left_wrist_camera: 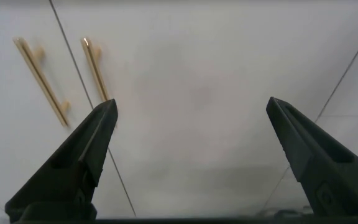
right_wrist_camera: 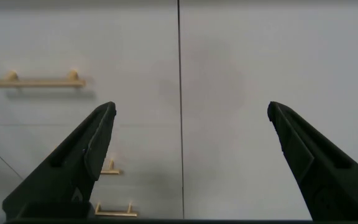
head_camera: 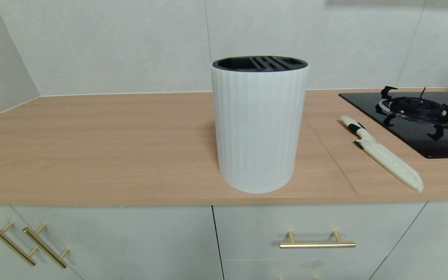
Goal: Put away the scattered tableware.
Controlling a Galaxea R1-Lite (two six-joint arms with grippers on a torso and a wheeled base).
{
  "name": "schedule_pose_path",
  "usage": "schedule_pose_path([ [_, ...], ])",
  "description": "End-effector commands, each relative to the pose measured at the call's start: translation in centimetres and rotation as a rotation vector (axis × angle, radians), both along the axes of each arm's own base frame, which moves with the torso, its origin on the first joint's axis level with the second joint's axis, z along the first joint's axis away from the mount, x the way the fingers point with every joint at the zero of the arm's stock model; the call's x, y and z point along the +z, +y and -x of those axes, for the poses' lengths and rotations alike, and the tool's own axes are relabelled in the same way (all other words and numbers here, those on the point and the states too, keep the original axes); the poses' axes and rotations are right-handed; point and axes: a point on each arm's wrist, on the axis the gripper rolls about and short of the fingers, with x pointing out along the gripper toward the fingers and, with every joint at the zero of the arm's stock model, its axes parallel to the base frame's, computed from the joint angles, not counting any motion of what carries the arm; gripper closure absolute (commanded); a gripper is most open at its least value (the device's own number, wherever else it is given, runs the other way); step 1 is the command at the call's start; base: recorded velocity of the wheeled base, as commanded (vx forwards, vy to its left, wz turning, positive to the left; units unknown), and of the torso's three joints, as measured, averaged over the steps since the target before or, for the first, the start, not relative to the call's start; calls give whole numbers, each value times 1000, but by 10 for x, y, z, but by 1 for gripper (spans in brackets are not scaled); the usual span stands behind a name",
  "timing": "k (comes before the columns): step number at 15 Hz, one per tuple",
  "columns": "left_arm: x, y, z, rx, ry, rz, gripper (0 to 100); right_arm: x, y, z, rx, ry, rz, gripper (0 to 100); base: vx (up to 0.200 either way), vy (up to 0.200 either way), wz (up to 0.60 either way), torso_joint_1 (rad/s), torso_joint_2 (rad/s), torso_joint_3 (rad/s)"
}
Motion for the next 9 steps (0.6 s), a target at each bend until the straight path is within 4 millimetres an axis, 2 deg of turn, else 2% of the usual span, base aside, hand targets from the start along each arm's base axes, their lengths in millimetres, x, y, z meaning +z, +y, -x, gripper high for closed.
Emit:
schedule_pose_path([
  [1, 0, 0, 0, 0, 2, 0, 0, 0, 0, 0, 1, 0, 1, 0, 0, 0, 0, 168, -461, -295],
  [9, 0, 0, 0, 0, -2, 2, 0, 0, 0, 0, 1, 1, 0, 0, 0, 0, 0, 191, -478, -286],
])
